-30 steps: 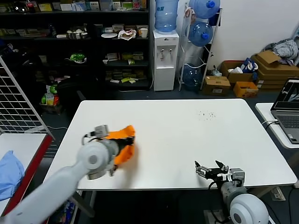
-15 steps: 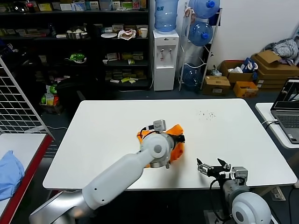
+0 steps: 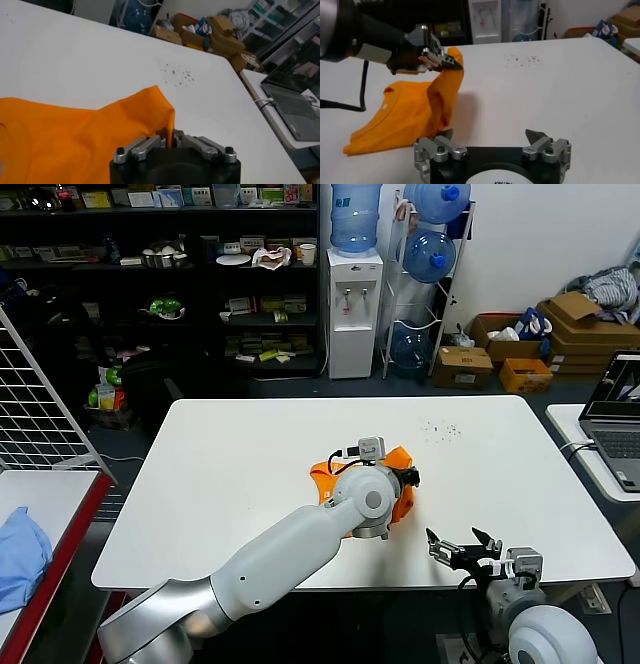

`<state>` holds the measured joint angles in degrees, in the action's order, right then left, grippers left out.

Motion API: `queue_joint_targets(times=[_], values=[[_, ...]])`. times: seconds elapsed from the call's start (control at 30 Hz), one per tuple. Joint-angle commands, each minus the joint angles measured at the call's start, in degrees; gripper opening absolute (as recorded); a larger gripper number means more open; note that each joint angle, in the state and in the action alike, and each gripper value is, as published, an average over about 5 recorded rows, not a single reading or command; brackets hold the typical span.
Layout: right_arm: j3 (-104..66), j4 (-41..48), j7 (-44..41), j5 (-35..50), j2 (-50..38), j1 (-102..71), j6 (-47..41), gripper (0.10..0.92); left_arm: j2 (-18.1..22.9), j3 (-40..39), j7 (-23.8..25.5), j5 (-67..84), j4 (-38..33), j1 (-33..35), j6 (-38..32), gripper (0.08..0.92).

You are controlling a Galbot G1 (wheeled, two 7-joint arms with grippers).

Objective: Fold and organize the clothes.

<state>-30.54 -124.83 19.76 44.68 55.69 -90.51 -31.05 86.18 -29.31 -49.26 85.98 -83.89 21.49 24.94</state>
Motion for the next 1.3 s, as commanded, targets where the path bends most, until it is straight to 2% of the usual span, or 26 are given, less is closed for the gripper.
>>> queue_joint_targets(times=[0.03,0.17,0.23,0.3,0.37,0.47,0.5,0.57,0.63,0.7,0.83,0.97,1.07,1.17,1.3], values=[[-1.18,-1.59,-0.17,0.24,-1.21,-2.11,0.30,0.921,0.79,-0.32,-0.29,-1.72,-1.08,-0.43,0.22,0.217],[-2.44,-0.96,-2.42,-0.92,-2.42,-2.64,2.73,0.921,-3.56,1.04,1.05,-6.40,-6.79,1.63,1.63,0.330],[-3.71,-0.25,-5.03,-2.49,-3.10,-2.73,5.52,0.921,-8.07,3.27,2.51,-8.57,-11.36,3.70,1.91,0.391],[-5.18,0.63,-7.86,-4.20,-3.70,-2.68,9.23,0.921,-14.76,7.29,5.73,-11.15,-17.11,7.46,1.57,0.451],[-6.80,1.94,-11.16,-6.73,-4.00,-2.64,13.28,0.921,-22.51,11.94,12.43,-16.95,-22.38,13.06,0.07,0.503],[-9.66,4.83,-16.98,-11.73,-3.02,-3.31,21.03,0.921,-33.27,22.42,27.60,-34.97,-27.64,26.72,-8.36,0.590],[-10.59,5.94,-18.92,-13.46,-2.18,-3.80,23.93,0.921,-35.93,27.57,33.30,-42.30,-28.85,33.13,-12.68,0.625],[-11.93,7.75,-21.53,-16.36,0.02,-5.10,28.86,0.921,-38.13,38.32,42.47,-53.61,-30.01,45.09,-20.96,0.677],[-12.89,9.00,-23.61,-18.52,2.61,-6.73,33.59,0.921,-36.70,47.99,48.42,-60.46,-30.61,56.52,-28.32,0.737],[-13.90,9.25,-25.61,-19.54,5.46,-9.02,38.06,0.921,-32.70,55.87,51.70,-64.67,-31.60,65.95,-35.05,0.798],[-15.92,7.09,-28.94,-19.27,11.44,-14.42,43.79,0.921,-22.87,64.43,55.75,-68.56,-36.62,78.01,-42.67,0.893],[-17.46,5.13,-30.96,-22.05,17.42,-18.28,47.57,0.921,-14.11,66.03,57.59,-72.24,-43.40,85.37,-43.40,0.919],[-18.00,4.31,-31.84,-25.91,21.25,-20.28,49.64,0.921,-9.58,65.62,58.06,-74.78,-45.78,88.64,-43.54,0.921],[-18.15,4.39,-32.27,-28.56,23.96,-22.03,51.30,0.921,-7.34,65.20,57.89,-75.96,-45.48,90.16,-43.67,0.921],[-18.45,5.71,-32.27,-30.42,25.63,-24.08,53.55,0.921,-6.48,64.56,57.05,-76.49,-44.22,92.15,-44.06,0.921]])
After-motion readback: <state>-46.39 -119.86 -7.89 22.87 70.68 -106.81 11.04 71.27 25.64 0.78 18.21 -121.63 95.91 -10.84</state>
